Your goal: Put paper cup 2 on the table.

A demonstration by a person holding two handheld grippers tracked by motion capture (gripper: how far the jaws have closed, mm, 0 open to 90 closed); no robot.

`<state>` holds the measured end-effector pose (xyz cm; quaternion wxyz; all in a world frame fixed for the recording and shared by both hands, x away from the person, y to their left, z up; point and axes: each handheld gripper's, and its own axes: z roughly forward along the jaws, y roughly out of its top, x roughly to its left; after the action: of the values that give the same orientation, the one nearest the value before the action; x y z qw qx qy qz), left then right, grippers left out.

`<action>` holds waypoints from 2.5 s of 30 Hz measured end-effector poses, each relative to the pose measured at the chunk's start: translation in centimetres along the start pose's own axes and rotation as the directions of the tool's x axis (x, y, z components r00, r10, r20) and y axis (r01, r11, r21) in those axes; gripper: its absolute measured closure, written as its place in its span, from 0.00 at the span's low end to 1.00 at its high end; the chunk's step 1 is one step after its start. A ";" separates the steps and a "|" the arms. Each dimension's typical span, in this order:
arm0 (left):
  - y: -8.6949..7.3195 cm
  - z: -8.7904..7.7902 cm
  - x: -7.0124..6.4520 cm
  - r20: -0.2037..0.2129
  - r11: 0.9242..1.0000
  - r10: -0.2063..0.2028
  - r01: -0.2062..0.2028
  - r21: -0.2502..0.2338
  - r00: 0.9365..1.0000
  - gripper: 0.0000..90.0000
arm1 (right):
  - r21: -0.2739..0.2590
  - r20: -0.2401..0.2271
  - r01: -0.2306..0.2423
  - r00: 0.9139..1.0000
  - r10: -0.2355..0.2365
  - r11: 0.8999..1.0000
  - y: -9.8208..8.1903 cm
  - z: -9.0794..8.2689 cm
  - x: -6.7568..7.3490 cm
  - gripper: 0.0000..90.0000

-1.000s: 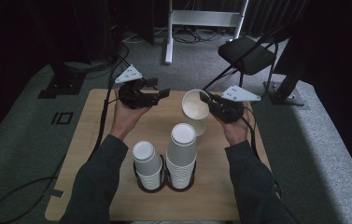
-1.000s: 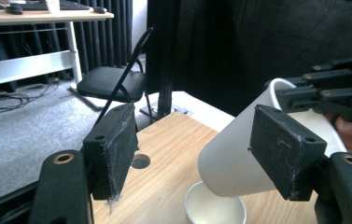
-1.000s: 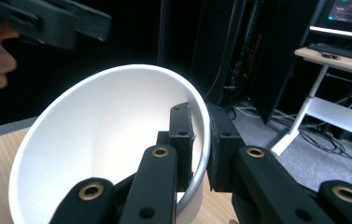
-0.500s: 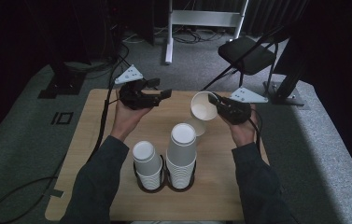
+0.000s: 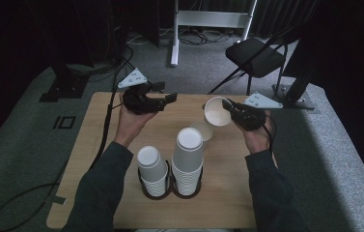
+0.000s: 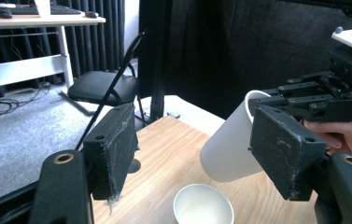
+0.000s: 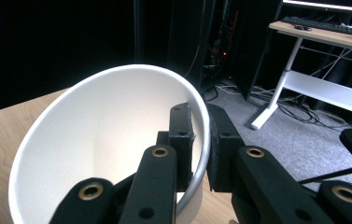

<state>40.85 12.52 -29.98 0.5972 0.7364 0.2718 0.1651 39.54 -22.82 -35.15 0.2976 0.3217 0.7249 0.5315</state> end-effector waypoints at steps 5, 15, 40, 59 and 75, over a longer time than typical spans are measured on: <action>-0.1 0.1 -0.1 0.003 1.000 -0.001 0.001 -0.002 1.000 0.35 | 0.003 0.011 -0.007 1.000 0.007 1.000 -0.2 -0.3 -0.3 0.92; -0.4 0.2 -0.2 0.003 1.000 0.002 -0.002 -0.004 1.000 0.34 | 0.022 0.033 -0.014 0.999 0.013 1.000 -0.9 -0.4 -0.9 0.92; -0.5 0.4 -0.2 0.017 1.000 -0.009 0.010 -0.011 1.000 0.34 | 0.045 0.066 -0.044 0.997 0.042 0.998 -2.6 -1.1 -2.3 0.92; -0.7 0.3 -0.2 0.018 1.000 -0.008 0.008 -0.007 1.000 0.34 | 0.067 0.081 -0.069 0.995 0.064 0.995 -4.0 -1.2 -3.0 0.92; -0.8 0.2 -0.3 0.022 1.000 -0.009 0.009 -0.008 1.000 0.34 | 0.104 0.089 -0.092 0.993 0.083 0.990 -5.6 -0.8 -3.3 0.92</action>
<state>40.62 12.30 -30.74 0.6038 0.7346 0.2680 0.1552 40.14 -27.17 -40.08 0.2865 0.3910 0.7245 0.4900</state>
